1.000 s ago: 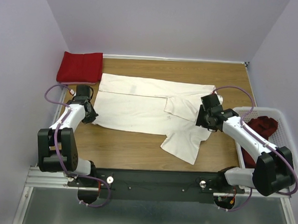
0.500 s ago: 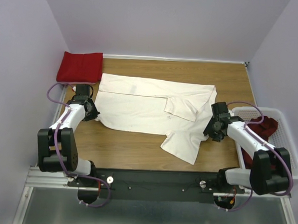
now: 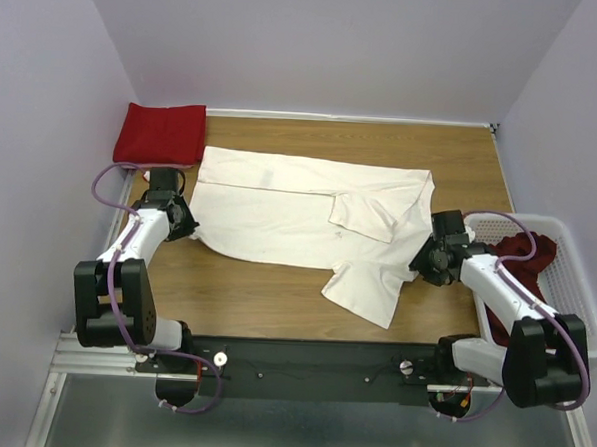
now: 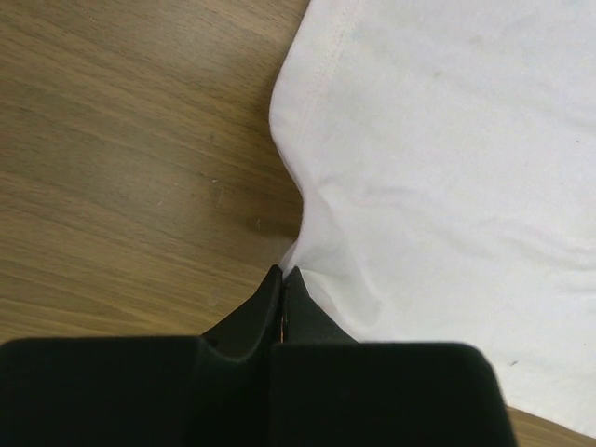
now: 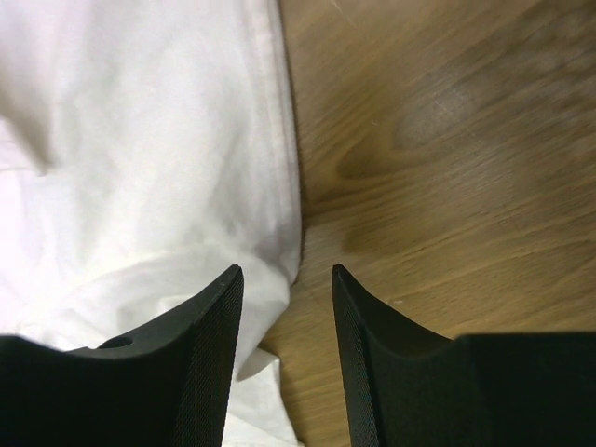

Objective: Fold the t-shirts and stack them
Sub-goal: Fold the tshirt

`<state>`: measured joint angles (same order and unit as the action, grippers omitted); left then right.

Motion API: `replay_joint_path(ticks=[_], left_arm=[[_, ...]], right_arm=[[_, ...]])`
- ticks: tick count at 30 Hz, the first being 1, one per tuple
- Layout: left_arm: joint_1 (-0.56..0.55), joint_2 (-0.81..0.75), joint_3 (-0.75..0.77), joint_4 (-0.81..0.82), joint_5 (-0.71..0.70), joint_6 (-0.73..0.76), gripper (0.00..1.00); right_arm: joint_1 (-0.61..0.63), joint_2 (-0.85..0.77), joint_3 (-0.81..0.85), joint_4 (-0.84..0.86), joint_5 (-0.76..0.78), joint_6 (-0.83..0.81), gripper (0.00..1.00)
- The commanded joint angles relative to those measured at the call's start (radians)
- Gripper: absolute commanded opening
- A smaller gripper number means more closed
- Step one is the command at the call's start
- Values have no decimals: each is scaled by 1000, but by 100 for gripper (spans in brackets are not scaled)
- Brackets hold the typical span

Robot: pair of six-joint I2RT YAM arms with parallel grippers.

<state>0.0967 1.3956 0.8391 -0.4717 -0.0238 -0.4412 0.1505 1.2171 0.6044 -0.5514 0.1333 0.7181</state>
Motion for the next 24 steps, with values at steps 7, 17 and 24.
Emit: replay_joint_path(ticks=[7, 17, 24], left_arm=[[12, -24, -9, 12, 19, 12, 0], [12, -23, -9, 8, 18, 12, 0], [12, -20, -9, 12, 47, 13, 0]], right_arm=[[-8, -35, 54, 24, 12, 40, 50], [-8, 13, -31, 70, 3, 53, 50], [-19, 39, -60, 94, -3, 61, 50]])
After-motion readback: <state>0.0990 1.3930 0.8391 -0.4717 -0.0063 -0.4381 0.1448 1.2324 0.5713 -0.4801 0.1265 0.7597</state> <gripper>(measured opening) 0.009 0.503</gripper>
